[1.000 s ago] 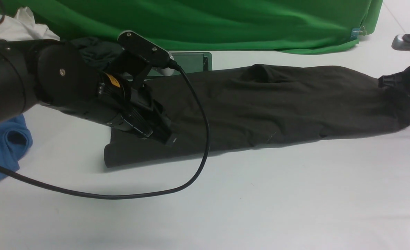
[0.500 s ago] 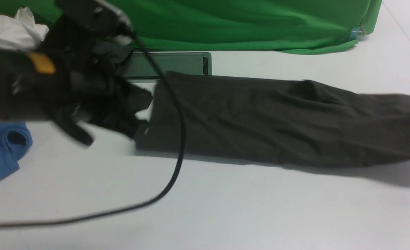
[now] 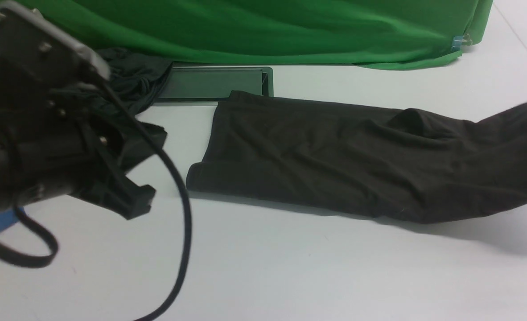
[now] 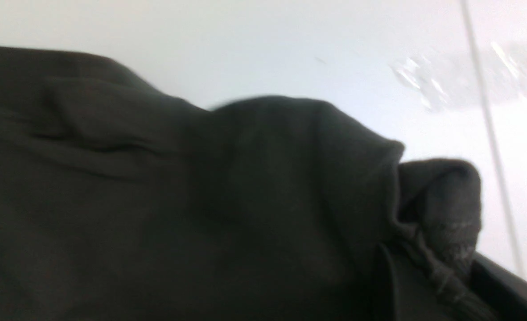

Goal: Fold a long-sleeved shirt on a white desktop.
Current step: 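Fold the right end of the dark garment over onto its left end with the right gripper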

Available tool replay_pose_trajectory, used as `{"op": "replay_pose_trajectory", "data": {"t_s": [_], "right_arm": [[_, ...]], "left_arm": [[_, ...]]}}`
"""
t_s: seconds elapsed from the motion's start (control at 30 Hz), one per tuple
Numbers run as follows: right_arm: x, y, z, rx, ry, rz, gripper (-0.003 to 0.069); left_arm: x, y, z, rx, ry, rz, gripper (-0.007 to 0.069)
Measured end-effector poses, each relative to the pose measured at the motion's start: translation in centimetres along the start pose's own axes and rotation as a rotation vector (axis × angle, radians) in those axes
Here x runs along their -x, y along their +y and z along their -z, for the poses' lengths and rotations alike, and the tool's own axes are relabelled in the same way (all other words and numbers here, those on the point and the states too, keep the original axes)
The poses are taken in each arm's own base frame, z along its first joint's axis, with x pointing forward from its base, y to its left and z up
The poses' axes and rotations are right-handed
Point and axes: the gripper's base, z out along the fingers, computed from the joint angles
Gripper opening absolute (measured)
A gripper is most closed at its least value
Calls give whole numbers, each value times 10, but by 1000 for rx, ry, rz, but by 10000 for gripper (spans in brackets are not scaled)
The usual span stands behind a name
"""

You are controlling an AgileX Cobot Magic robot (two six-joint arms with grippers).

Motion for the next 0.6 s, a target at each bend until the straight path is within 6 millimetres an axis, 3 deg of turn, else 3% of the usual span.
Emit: {"op": "replay_pose_trajectory", "data": {"t_s": [0.13,0.37,0.6], "right_arm": [[2,26,12,48,-38,50,92],[10,101,29,236,-123,163,92],[18,137,45,358,-202,188,92]], "left_arm": [[2,-1,6,6,-23,-4,16],[2,-1,11,10,-38,-7,16],[2,-1,11,10,-38,-7,16]]}}
